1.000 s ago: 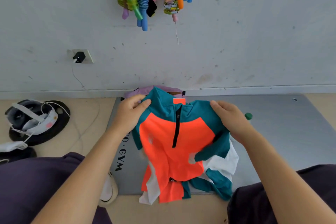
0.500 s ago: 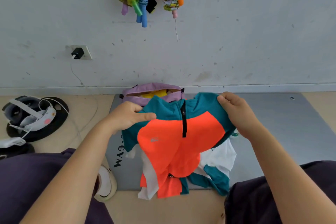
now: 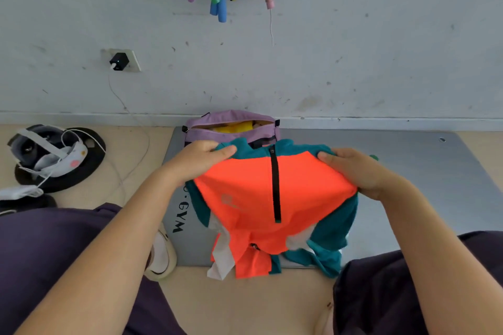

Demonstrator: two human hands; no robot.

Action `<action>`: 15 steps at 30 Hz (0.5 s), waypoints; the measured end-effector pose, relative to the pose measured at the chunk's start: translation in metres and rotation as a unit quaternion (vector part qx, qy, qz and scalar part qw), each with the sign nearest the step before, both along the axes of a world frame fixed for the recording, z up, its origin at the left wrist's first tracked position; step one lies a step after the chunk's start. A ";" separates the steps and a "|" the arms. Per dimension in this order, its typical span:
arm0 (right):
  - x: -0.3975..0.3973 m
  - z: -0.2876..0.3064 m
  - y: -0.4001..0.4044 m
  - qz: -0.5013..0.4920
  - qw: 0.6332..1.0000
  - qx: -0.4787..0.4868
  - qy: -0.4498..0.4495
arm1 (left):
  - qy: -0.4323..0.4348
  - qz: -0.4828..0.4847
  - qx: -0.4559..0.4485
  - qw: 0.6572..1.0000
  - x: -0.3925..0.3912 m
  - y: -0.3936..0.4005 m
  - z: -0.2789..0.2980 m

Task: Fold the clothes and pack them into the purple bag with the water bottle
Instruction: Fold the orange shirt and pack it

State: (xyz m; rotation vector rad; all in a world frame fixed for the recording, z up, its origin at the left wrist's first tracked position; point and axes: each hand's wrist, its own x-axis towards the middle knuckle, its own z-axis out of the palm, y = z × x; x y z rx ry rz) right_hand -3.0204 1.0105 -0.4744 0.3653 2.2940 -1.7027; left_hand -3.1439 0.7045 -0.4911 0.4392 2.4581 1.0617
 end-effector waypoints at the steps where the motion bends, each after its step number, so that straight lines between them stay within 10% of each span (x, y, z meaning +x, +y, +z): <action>1: 0.000 0.002 0.001 -0.002 1.000 -0.003 -0.006 | -0.031 -0.040 -0.046 0.998 0.001 -0.006 0.006; 7: 0.009 0.006 0.016 0.153 0.982 0.067 -0.091 | -0.111 -0.119 -0.044 0.986 -0.001 -0.026 0.010; 15: 0.003 -0.008 0.004 0.002 0.998 -0.057 0.008 | -0.121 -0.033 0.121 0.985 0.007 -0.010 0.001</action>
